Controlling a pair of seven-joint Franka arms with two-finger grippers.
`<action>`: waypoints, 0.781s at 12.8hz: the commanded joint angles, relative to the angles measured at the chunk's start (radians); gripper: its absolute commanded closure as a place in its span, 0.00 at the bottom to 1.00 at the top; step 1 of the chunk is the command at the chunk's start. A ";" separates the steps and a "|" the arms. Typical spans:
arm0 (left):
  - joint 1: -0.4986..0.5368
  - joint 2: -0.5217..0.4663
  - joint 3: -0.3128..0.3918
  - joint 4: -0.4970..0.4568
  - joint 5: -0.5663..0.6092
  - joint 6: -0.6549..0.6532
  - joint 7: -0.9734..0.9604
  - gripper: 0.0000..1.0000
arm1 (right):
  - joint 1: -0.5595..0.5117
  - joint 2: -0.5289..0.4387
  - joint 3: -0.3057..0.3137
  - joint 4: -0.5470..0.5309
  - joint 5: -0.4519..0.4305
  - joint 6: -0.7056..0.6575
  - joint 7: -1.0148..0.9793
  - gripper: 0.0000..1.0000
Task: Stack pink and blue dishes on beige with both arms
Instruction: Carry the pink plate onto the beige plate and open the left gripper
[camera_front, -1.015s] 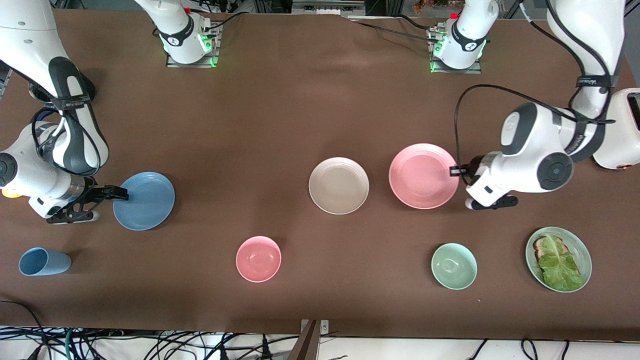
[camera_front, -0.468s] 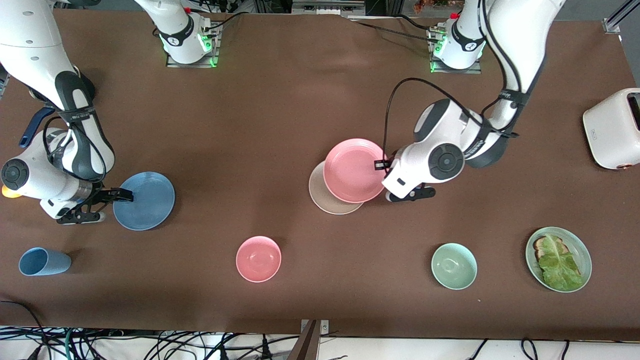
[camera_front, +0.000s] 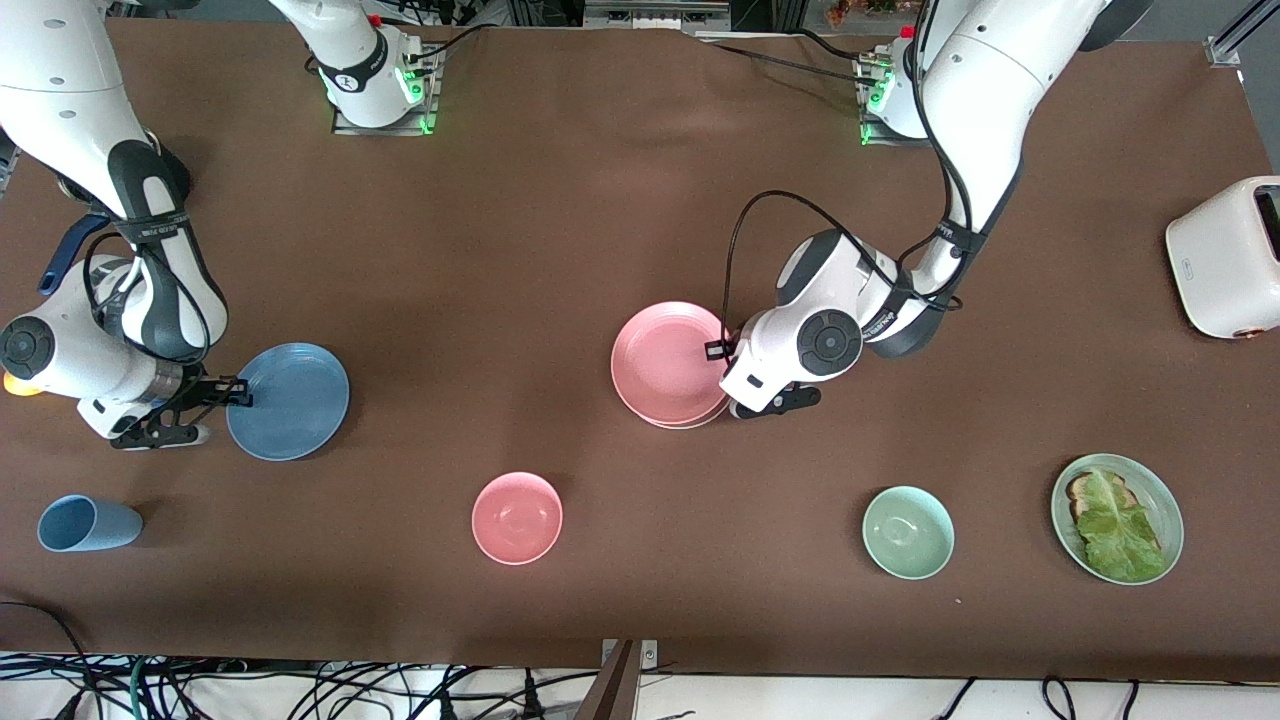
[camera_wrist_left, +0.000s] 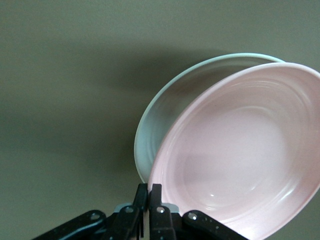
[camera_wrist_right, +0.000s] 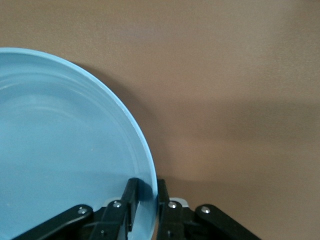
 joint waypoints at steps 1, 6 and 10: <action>0.003 -0.005 0.019 0.041 -0.003 -0.013 0.016 0.00 | -0.013 0.003 0.015 -0.004 0.015 0.000 -0.019 1.00; 0.077 -0.066 0.027 0.041 0.012 -0.077 0.016 0.00 | -0.010 -0.003 0.057 -0.003 0.044 -0.004 -0.004 1.00; 0.204 -0.138 0.022 0.041 0.049 -0.198 0.088 0.00 | -0.010 -0.017 0.069 0.034 0.079 -0.079 -0.002 1.00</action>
